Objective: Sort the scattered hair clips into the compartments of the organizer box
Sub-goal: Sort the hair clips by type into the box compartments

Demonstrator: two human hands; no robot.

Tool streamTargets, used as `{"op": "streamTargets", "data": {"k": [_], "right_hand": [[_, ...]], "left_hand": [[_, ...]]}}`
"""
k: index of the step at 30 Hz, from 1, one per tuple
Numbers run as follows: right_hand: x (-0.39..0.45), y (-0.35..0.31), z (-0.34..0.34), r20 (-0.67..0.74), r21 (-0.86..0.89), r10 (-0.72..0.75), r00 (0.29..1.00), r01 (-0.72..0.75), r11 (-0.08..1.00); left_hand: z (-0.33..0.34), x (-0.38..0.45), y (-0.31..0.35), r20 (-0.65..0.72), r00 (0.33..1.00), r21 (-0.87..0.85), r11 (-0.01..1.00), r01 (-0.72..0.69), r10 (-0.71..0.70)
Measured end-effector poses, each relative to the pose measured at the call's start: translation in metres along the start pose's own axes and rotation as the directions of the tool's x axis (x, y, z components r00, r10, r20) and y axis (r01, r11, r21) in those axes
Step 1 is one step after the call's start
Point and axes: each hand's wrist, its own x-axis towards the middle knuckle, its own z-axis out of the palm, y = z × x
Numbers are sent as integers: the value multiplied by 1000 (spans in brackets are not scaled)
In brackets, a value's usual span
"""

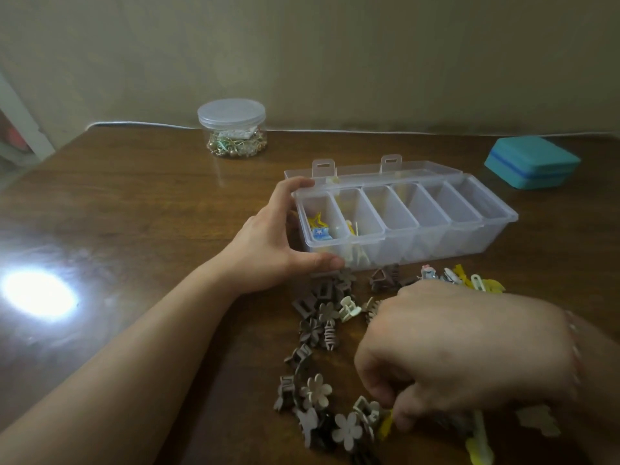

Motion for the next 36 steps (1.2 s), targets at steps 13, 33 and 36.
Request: {"op": "streamTargets", "data": {"k": [13,33,36], "right_hand": [[-107,51,43,-249,275,182,951,-111,955],[-110,49,45,-171,184,369,914,-338,923],[-104,44,47,-217,79,347,912,-338,938]], "left_hand": [[0,0,-1,15,1000,2,1000,-12,11],[0,0,0,20,1000,-7,1000,-3,3],[0,-1,1,24,1000,-7,1000,-1,1]]}}
